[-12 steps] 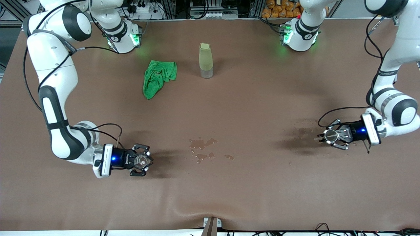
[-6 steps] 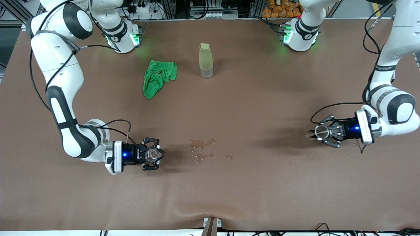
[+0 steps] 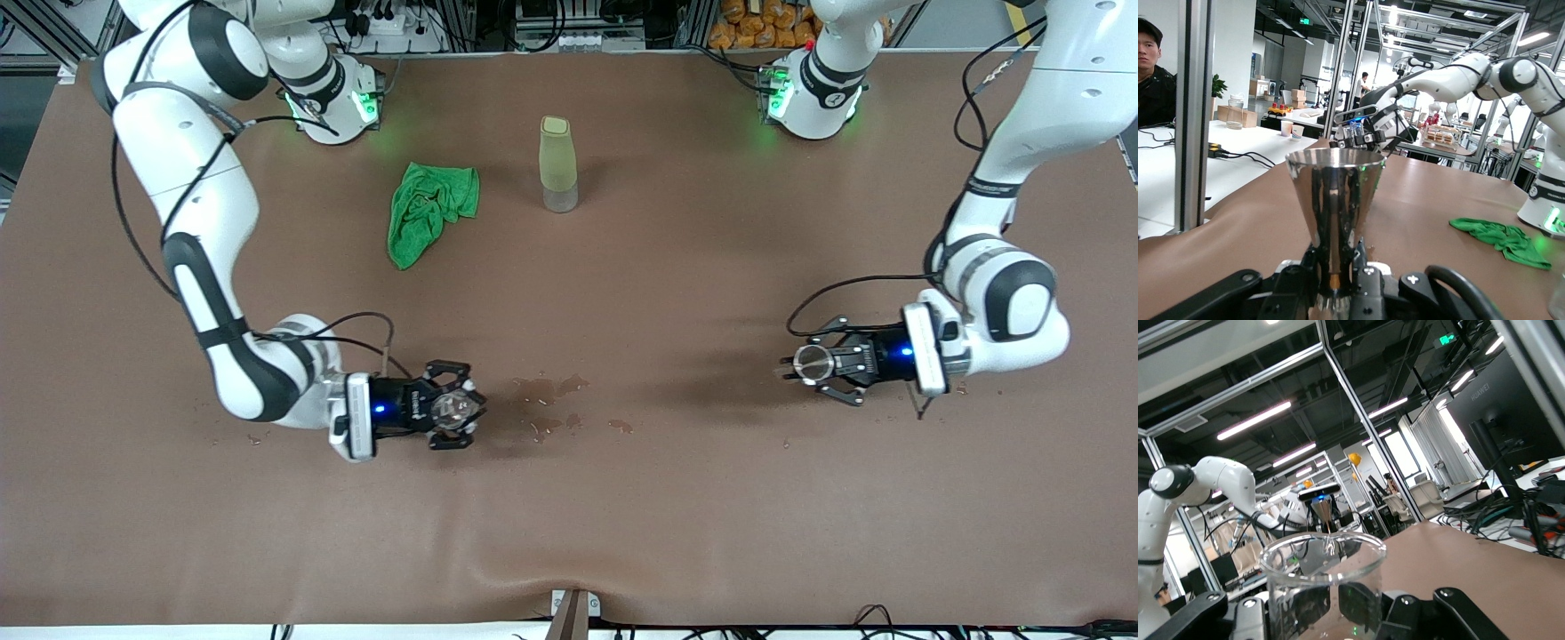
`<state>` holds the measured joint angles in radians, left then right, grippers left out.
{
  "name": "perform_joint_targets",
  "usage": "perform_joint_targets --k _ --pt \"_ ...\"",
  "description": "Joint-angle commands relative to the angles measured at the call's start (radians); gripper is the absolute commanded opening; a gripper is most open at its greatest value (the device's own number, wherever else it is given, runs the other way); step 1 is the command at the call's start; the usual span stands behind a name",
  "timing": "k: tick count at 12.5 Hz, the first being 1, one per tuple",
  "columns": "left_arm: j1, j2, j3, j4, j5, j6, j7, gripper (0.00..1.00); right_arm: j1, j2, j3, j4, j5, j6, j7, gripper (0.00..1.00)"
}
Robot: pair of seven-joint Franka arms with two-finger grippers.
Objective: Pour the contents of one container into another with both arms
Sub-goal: 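Carry the beaker and jigger toward each other at the table middle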
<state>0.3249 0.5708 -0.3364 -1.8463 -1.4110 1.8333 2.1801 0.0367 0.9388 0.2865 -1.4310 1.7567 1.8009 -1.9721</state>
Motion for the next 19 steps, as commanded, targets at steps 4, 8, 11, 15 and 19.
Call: perform_joint_targets --k 4,8,11,15,19 --pt "-0.114 0.032 -0.036 -0.033 -0.198 0.115 0.127 0.00 0.049 -0.058 0.020 0.001 0.066 0.210 0.045 0.00" --pt "-0.219 0.078 -0.036 -0.030 -0.366 0.170 0.256 0.00 0.077 -0.068 0.039 0.029 0.060 0.279 0.117 0.00" --pt "-0.305 0.103 -0.035 -0.021 -0.503 0.239 0.351 0.00 0.109 -0.069 0.037 0.052 0.055 0.345 0.174 0.00" --pt "-0.351 0.135 -0.035 0.007 -0.580 0.288 0.412 0.00 0.141 -0.119 0.040 0.069 -0.017 0.363 0.290 0.00" --pt "-0.377 0.141 -0.027 0.024 -0.618 0.328 0.422 0.00 0.192 -0.123 0.062 0.070 -0.011 0.434 0.345 0.00"
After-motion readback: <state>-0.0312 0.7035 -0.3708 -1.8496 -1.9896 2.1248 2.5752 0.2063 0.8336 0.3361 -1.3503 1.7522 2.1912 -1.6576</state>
